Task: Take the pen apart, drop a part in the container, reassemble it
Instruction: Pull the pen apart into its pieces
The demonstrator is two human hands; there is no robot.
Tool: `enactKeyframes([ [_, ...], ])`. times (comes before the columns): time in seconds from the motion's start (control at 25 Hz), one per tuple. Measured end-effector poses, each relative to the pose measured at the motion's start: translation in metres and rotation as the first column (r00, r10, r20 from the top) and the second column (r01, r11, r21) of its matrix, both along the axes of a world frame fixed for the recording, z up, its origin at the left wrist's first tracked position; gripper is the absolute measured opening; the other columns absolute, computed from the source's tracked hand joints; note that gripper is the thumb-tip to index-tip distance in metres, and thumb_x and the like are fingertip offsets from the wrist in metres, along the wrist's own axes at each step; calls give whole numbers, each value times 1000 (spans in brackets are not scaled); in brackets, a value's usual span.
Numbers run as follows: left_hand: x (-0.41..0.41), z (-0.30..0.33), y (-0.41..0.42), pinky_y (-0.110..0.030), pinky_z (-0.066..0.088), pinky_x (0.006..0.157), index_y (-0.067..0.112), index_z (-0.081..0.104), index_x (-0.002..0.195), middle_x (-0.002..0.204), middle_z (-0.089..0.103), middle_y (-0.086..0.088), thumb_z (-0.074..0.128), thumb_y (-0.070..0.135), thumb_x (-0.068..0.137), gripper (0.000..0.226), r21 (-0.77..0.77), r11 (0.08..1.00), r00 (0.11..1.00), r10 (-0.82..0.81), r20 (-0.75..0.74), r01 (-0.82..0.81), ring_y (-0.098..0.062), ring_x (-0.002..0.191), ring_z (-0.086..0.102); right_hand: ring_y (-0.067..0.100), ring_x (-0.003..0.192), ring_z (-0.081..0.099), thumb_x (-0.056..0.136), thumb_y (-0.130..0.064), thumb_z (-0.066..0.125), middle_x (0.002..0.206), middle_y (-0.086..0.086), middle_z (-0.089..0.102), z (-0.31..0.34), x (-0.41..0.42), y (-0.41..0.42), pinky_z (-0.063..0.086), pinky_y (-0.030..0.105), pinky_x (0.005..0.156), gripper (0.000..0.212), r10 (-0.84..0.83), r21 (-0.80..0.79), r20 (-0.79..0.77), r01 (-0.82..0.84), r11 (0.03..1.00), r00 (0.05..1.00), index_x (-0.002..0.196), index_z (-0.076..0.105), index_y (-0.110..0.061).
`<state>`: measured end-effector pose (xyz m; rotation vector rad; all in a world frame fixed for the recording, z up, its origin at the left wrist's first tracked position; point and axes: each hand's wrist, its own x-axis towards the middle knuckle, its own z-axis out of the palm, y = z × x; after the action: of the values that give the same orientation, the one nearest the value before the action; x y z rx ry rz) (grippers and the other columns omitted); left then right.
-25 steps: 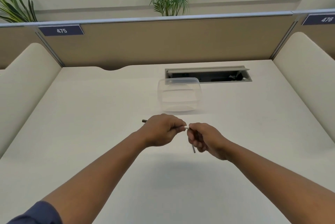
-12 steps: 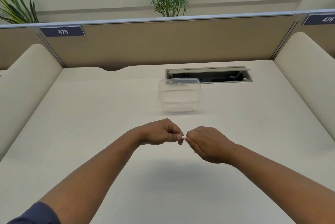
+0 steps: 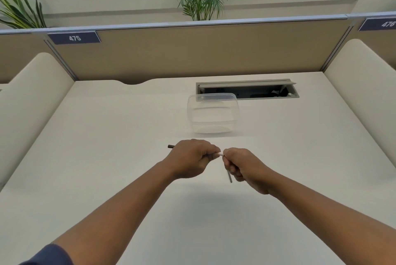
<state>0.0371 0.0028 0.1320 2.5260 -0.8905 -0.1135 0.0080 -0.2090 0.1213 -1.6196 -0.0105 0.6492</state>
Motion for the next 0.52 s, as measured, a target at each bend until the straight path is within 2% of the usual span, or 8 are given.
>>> enactKeyframes([
  [0.08,6,4,1,-31,52,72,36,69,98,83,67,18,49,44,102,22,-4,999,969,37,-246,-39,-6,79,58,8,53,32,101,-37,38,58,-14,42,-5,-3,0,31,24,51,37,71,-191,308,-11,981,949,65,45,-29],
  [0.16,9,7,2,-22,49,73,40,73,91,84,68,27,55,45,100,21,-52,996,879,42,-475,-75,3,81,60,9,58,38,103,-38,33,61,-13,45,-11,-3,-7,33,27,54,33,309,-490,601,35,871,737,71,42,-35],
  [0.24,7,7,2,-15,44,68,41,72,85,79,66,32,57,42,100,22,-79,994,838,19,-546,-74,8,75,57,12,64,40,104,-38,32,69,-11,51,-12,1,-17,37,31,54,29,556,-690,677,153,708,482,80,48,-32],
  [0.28,6,5,1,-18,45,66,41,72,86,77,67,28,56,42,100,21,-72,994,850,29,-525,-79,5,72,57,13,66,42,104,-38,32,71,-8,54,-13,2,-19,40,33,54,28,572,-703,679,183,688,460,83,50,-32],
  [0.32,4,3,0,-23,47,66,39,71,88,76,67,22,54,44,100,21,-53,994,880,55,-471,-90,-1,70,57,12,66,43,103,-39,32,71,-7,56,-12,1,-18,41,34,55,28,504,-671,674,161,724,541,82,51,-36],
  [0.36,3,1,-1,-29,48,66,37,70,92,75,67,14,52,45,101,22,-34,994,915,80,-395,-102,-8,70,57,12,64,44,102,-42,34,69,-5,57,-10,-1,-13,42,36,58,31,338,-565,618,101,819,710,78,53,-37],
  [0.44,2,-2,-3,-35,48,62,26,65,90,71,63,3,47,42,102,26,-18,996,971,85,-222,-91,-16,70,54,15,59,46,98,-46,40,67,1,60,-2,0,-5,40,36,58,39,23,-239,239,36,970,971,70,59,-26],
  [0.52,1,-3,-4,-39,48,61,19,55,81,67,57,2,45,38,103,30,-13,999,995,50,-86,-51,-19,69,50,15,54,43,97,-48,46,67,5,61,3,2,-1,33,28,50,44,-80,-36,-113,76,996,990,70,64,-19],
])
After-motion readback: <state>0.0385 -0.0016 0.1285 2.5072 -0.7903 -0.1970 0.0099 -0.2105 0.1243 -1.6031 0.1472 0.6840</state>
